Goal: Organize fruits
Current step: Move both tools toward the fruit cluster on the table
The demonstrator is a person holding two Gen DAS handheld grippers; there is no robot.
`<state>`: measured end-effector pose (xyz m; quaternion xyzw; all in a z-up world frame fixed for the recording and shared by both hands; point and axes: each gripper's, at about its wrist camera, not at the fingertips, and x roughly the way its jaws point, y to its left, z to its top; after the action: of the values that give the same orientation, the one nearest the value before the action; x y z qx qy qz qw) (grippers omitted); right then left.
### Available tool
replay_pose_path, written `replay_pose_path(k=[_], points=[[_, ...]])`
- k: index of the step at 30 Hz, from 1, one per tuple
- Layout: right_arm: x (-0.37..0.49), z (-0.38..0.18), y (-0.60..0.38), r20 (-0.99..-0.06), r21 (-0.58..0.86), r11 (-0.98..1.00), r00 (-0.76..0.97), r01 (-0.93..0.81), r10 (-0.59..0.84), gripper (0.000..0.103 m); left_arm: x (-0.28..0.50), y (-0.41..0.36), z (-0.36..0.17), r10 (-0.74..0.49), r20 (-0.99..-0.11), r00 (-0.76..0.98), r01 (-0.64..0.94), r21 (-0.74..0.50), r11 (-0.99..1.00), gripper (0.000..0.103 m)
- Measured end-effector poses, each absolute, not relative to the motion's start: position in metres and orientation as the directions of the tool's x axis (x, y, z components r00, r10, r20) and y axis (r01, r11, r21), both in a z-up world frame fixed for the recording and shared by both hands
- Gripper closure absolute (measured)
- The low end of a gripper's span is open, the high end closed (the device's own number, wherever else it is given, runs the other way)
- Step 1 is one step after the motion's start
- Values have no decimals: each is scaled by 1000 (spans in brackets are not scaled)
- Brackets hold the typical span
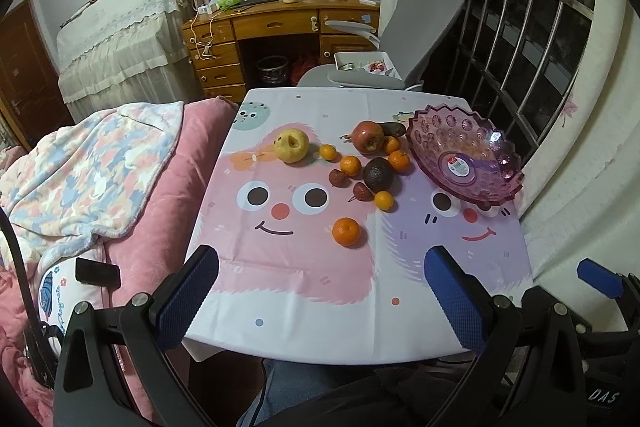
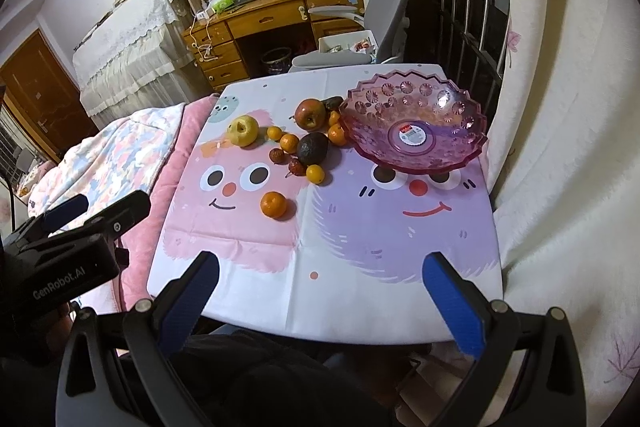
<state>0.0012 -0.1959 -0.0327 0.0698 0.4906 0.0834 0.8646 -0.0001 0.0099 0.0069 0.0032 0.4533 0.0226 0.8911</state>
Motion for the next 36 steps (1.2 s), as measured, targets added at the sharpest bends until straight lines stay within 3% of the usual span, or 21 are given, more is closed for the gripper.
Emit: replay_pose_path(k=[14,29,36], points=[[25,-38,-192,-836,211,977,521,15,172,1,23,39,-5,58,-838,542,-48,38,998,2],[52,-60,-130,-871,150,970,490,190,38,1,83,108,-18,-72,-872,484,117,-16,993,2],[58,-79,-87,-858,104,975,514,195,-11,1,123,137,-43,-121,-903,411,204,-38,978,2]])
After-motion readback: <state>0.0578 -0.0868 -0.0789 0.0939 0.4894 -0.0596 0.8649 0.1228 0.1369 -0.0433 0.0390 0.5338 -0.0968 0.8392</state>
